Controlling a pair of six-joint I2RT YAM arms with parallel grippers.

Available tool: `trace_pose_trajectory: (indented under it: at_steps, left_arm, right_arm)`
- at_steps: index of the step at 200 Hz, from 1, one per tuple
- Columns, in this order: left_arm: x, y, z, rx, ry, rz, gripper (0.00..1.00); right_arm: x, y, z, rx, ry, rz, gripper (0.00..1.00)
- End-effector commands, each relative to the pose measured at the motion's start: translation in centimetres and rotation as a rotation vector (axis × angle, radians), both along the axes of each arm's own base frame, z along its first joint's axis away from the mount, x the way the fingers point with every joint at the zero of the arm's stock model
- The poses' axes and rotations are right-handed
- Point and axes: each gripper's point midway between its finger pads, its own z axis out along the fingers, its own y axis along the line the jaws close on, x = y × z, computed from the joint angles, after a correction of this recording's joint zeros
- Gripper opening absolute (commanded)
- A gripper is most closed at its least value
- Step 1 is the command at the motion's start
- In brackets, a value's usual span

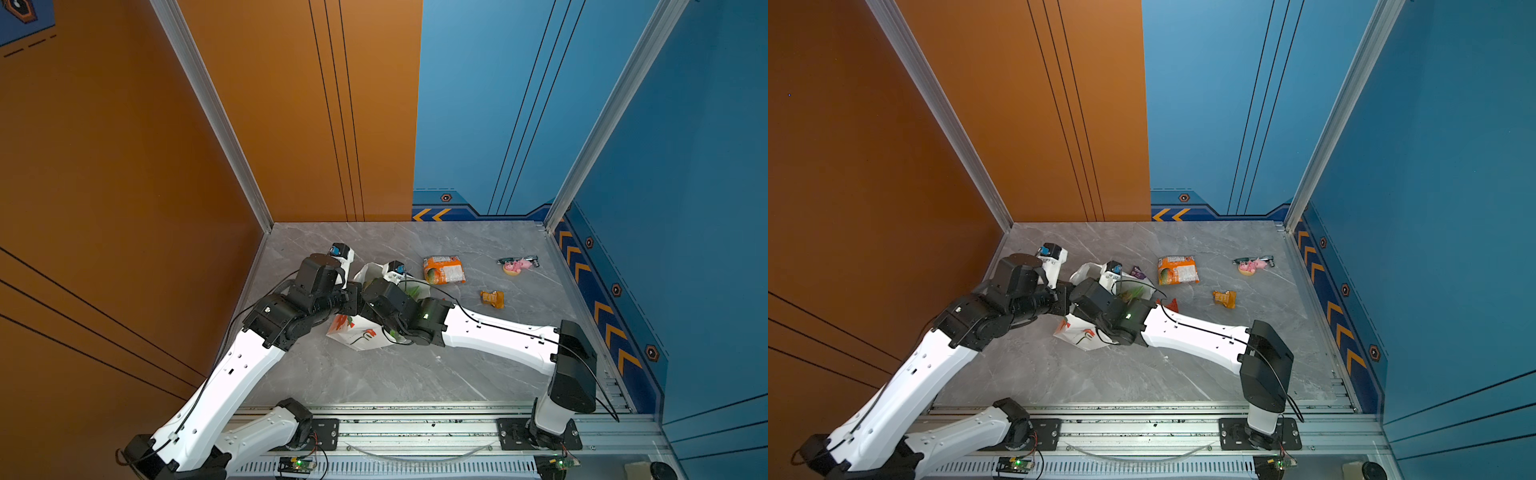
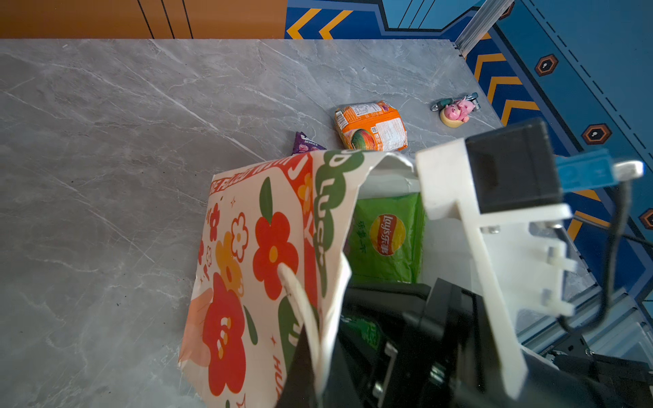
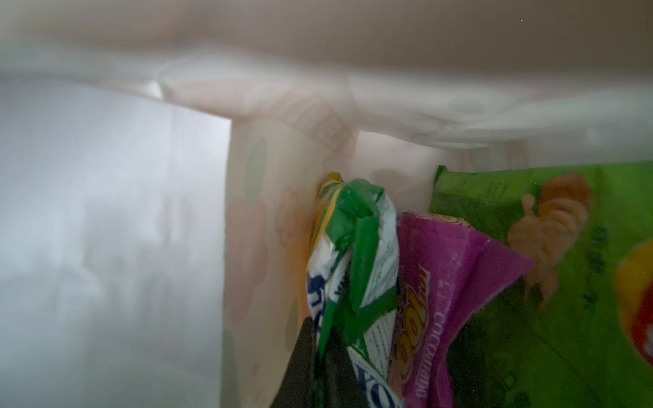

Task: Place the snacks into the paper bag
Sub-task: 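Open the right gripper and lift it out of the paper bag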

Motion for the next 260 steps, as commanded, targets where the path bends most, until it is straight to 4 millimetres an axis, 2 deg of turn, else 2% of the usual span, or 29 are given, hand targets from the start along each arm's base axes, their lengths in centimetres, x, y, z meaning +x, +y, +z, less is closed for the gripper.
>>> trace_pose_trajectory:
  at_steps: [1,28,43,69,93,153,179,191,201,218,238,260]
  left_arm:
    - [0.9,-0.7,3.7,-0.061,-0.137,-0.011,0.00]
    - [1.0,-0.5,3.7,-0.056,-0.138,-0.002,0.00]
    - [1.1,-0.4,3.6,-0.052,-0.137,0.002,0.00]
    - [1.2,-0.3,3.5,-0.049,-0.134,0.008,0.00]
    - [1.3,0.0,3.4,-0.047,-0.133,0.018,0.00]
    - [1.6,1.2,3.0,-0.031,-0.128,0.070,0.00]
    - [1.7,1.9,3.7,-0.082,-0.116,0.064,0.00]
    - [1.8,2.7,4.0,-0.095,-0.109,0.073,0.00]
    - [1.9,3.5,3.7,-0.080,-0.099,0.090,0.00]
    - [2.1,4.7,3.0,-0.062,-0.086,0.115,0.00]
    - [2.2,5.6,2.3,-0.068,-0.071,0.140,0.00]
    - [2.3,7.0,1.6,-0.048,-0.082,0.192,0.00]
  right_arm:
    - [-0.2,0.1,0.5,-0.047,-0.025,0.020,0.13]
    - [-0.1,-0.4,0.8,-0.056,-0.038,0.015,0.24]
    - [0.0,-0.8,1.0,-0.067,-0.049,0.006,0.38]
    - [0.2,-1.2,1.5,-0.071,-0.059,0.004,0.51]
    - [0.4,-1.4,2.4,-0.065,-0.073,0.014,0.56]
    - [0.1,-2.3,5.0,-0.082,-0.128,0.063,0.59]
    - [-0.9,-2.6,7.1,-0.043,-0.126,0.135,0.63]
    - [-1.6,-3.4,9.0,-0.044,-0.161,0.168,0.64]
    - [-2.0,-4.7,10.4,-0.059,-0.203,0.172,0.70]
    - [-2.6,-6.8,12.2,-0.085,-0.275,0.186,0.71]
    - [-2.4,-10.1,12.6,-0.133,-0.334,0.133,0.75]
    - [-1.5,-14.0,11.6,-0.149,-0.333,0.038,0.77]
